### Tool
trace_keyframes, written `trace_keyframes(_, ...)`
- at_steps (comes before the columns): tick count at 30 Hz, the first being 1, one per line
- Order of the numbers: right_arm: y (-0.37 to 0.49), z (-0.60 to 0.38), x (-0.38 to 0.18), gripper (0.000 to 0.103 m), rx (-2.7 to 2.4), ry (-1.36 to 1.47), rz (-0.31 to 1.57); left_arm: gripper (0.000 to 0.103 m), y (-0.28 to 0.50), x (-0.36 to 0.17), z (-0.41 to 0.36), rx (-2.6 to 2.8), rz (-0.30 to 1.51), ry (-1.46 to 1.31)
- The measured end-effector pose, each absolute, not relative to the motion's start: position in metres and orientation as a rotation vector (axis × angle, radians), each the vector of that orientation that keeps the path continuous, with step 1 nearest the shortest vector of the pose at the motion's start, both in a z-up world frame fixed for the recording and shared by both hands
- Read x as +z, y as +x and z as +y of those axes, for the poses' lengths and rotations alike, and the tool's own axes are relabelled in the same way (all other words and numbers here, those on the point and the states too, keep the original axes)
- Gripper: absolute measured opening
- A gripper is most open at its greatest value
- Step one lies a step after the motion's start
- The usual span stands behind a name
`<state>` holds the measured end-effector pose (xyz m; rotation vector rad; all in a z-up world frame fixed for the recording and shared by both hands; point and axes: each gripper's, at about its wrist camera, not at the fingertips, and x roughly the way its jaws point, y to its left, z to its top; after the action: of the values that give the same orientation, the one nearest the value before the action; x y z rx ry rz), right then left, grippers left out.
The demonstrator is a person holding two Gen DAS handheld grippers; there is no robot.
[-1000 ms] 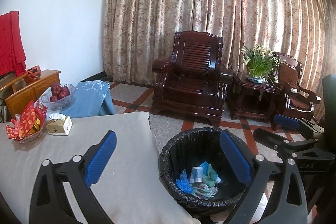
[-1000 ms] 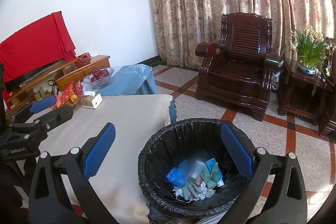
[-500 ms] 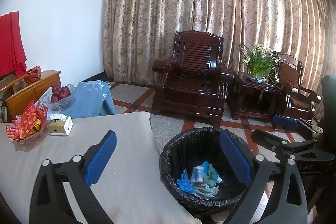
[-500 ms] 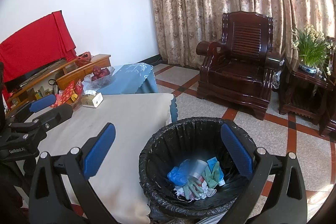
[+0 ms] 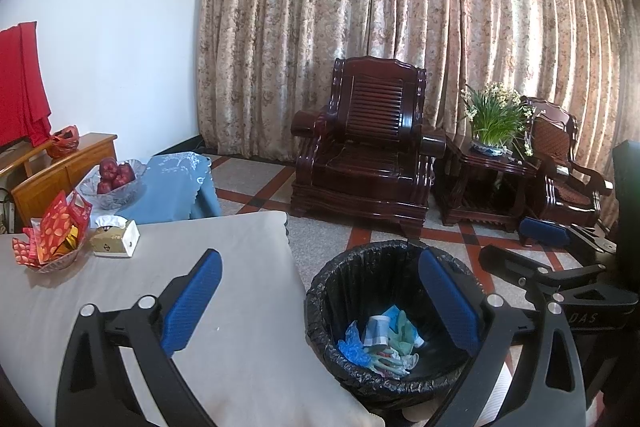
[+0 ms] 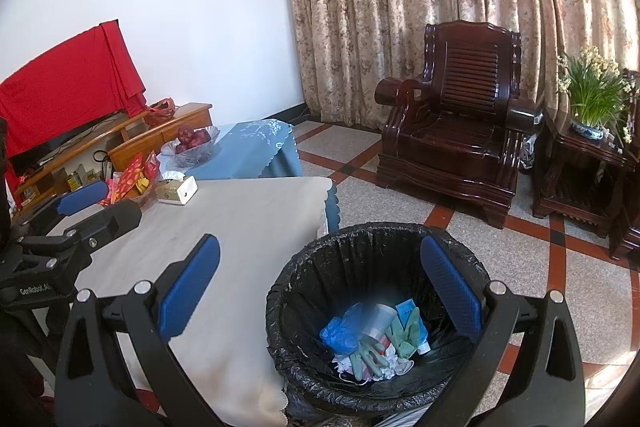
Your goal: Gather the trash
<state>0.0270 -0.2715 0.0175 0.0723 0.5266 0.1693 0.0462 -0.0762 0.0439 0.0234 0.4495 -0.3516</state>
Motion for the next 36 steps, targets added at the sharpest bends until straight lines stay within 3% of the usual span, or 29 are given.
trace_keyframes(36, 0.028, -0.261, 0.005, 0.098, 0.180, 0.073, 0.537, 0.097, 0.045, 0.041, -0.070, -0.354, 0.455, 0.022)
